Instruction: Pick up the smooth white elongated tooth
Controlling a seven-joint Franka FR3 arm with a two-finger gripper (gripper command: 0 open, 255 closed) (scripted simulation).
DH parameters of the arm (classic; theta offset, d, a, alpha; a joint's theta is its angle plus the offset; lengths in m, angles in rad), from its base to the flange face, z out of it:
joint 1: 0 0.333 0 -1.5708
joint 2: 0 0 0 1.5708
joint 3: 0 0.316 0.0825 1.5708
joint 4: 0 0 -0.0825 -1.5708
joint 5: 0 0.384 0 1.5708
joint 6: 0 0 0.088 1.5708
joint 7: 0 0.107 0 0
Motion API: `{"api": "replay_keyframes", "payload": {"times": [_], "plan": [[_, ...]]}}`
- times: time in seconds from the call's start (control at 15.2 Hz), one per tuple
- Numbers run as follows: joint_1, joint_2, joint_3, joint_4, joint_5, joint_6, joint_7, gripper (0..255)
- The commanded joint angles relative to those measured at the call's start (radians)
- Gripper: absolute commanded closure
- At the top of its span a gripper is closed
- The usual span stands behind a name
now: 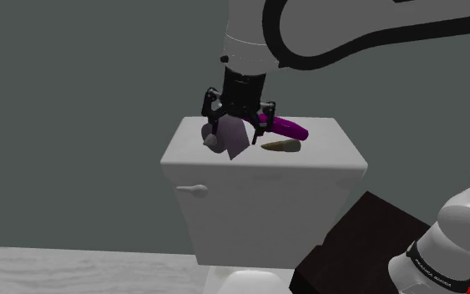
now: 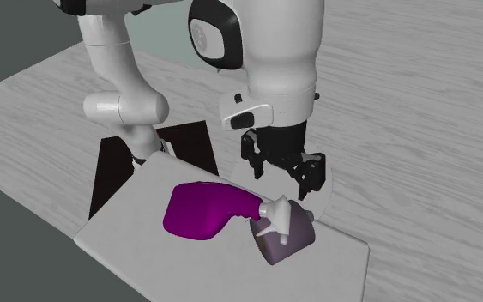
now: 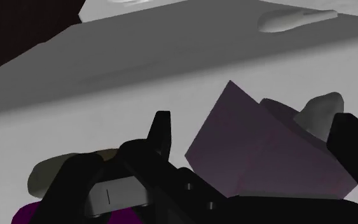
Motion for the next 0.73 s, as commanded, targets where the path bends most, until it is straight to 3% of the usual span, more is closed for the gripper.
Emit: {"api": "replay_keyframes", "payload": {"times": [0.0,0.2,0.66], "plan": [[-0.038,0.104,0.078,0.08,-0.08,0.012,0.141,0],[-0.044,0.308,0.177,0.228,-0.274,-0.009,0.371,0],[-0.028,0.314,0.161,0.153,-0.282,0.071,0.388,0]]}}
